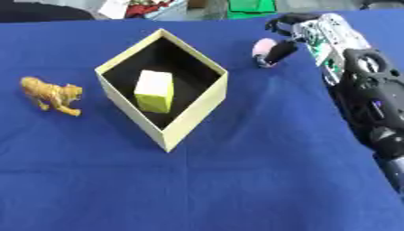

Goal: Pick up objects on the table and place them in the box.

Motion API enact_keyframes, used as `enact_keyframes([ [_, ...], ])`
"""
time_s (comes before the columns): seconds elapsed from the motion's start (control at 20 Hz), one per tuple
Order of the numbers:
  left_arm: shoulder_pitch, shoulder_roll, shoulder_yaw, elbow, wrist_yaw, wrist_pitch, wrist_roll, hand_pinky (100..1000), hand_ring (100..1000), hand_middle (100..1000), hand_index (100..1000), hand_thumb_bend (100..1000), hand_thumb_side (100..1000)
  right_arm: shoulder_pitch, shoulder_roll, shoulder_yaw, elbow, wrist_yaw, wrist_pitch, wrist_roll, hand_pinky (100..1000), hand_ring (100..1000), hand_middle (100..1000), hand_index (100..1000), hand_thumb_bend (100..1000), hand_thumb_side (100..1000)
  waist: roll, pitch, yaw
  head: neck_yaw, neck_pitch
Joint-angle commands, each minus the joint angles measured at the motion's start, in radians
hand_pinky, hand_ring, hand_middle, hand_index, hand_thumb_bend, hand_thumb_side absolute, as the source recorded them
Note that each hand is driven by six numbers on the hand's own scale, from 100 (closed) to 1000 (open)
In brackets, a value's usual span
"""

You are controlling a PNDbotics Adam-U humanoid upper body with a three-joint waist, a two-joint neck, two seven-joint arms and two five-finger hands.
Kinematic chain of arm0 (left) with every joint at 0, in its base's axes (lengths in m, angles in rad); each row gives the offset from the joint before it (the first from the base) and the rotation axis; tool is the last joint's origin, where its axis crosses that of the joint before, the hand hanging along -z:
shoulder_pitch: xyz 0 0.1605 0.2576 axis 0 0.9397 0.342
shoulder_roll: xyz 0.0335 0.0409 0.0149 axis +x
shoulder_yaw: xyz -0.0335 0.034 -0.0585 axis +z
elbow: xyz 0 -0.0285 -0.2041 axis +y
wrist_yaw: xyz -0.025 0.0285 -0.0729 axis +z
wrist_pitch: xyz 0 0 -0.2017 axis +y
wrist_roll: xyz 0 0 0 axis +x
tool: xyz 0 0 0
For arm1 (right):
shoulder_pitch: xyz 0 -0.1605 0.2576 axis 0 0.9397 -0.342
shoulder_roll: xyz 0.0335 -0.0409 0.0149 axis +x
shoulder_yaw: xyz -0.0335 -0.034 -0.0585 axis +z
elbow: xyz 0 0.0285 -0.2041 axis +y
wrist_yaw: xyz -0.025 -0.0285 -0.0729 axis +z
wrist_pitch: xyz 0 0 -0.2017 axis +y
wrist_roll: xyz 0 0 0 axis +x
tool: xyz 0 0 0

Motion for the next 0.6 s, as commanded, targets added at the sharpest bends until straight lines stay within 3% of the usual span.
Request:
enact_keyframes([
  [0.05, -0.007, 0.01, 0.001, -0.02, -0.003, -0.001, -0.008, 731, 711, 662, 756, 234, 899, -0.023, -0.018, -0.007, -0.007, 0.002, -0.006, 0.01, 942, 983, 868, 922, 289, 537, 0.002, -0.018, 0.001, 0.0, -0.006],
  [0.3, -0.008, 0.01, 0.001, -0.02, -0.002, -0.001, -0.012, 731, 711, 663, 755, 233, 898, -0.021, -0.014, -0.008, -0.016, -0.008, -0.011, 0.009, 926, 958, 808, 835, 219, 537, 0.002, -0.018, 0.002, 0.0, -0.008],
  [0.6, -0.008, 0.009, 0.001, -0.02, -0.002, 0.0, -0.015, 731, 711, 663, 755, 230, 895, -0.021, -0.007, -0.01, -0.011, -0.003, -0.006, 0.005, 912, 940, 767, 802, 186, 479, 0.002, -0.018, 0.004, -0.001, -0.011],
])
